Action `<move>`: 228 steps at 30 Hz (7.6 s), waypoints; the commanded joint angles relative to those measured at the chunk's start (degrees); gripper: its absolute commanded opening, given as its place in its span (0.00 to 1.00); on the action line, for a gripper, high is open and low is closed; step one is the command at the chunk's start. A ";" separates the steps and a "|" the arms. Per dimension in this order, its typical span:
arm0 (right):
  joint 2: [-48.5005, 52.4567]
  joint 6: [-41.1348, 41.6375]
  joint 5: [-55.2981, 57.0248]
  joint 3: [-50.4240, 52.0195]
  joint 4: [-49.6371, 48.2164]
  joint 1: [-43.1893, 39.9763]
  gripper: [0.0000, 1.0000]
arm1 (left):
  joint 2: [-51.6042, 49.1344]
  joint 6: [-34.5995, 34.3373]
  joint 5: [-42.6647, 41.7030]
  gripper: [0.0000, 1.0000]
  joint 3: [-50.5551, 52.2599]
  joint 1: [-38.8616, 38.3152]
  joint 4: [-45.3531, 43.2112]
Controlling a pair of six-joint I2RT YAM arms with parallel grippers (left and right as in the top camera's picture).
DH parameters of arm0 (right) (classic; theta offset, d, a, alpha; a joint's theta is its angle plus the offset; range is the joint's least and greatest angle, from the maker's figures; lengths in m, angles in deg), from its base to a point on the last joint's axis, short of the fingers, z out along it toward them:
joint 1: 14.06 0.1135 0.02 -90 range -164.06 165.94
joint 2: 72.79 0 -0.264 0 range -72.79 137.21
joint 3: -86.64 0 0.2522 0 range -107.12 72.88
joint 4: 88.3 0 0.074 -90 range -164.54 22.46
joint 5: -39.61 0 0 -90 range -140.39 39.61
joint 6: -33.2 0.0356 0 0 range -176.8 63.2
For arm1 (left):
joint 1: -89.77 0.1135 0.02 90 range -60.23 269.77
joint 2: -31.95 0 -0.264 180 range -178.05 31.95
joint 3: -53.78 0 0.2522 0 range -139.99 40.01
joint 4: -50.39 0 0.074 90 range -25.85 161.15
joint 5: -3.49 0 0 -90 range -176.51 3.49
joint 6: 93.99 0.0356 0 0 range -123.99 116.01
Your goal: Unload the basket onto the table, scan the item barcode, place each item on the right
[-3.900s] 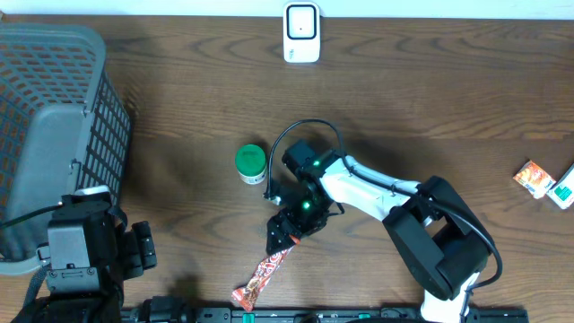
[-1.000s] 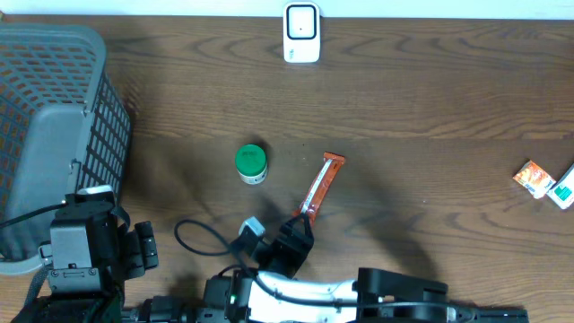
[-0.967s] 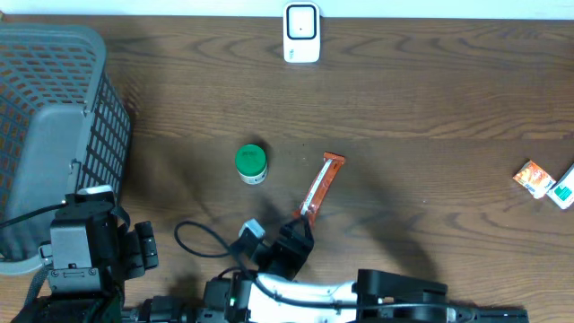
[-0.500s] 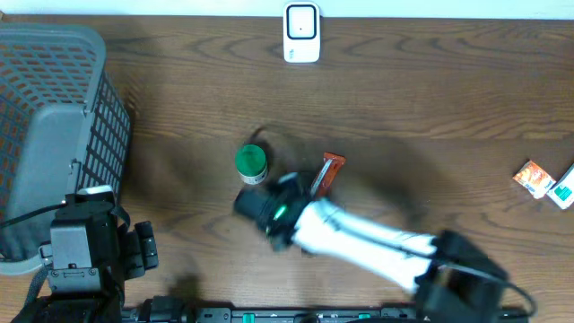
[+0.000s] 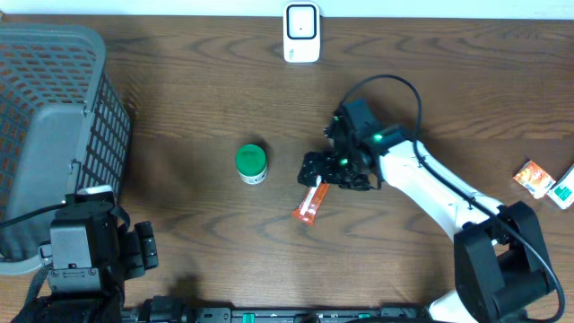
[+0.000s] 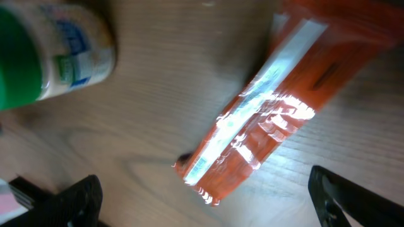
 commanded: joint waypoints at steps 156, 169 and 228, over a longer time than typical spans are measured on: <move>28.94 -57.16 61.44 -47.54 -39.69 1.22 0.01 | 0.24 -0.07 0.35 0.98 -0.20 -0.17 0.22; 42.32 -74.58 55.65 -51.25 -59.52 4.11 0.01 | 0.24 -0.07 0.35 0.98 -0.20 -0.17 0.22; 40.68 -78.18 115.12 -13.75 -65.44 -35.69 0.01 | 0.24 -0.07 0.35 0.98 -0.20 -0.17 0.22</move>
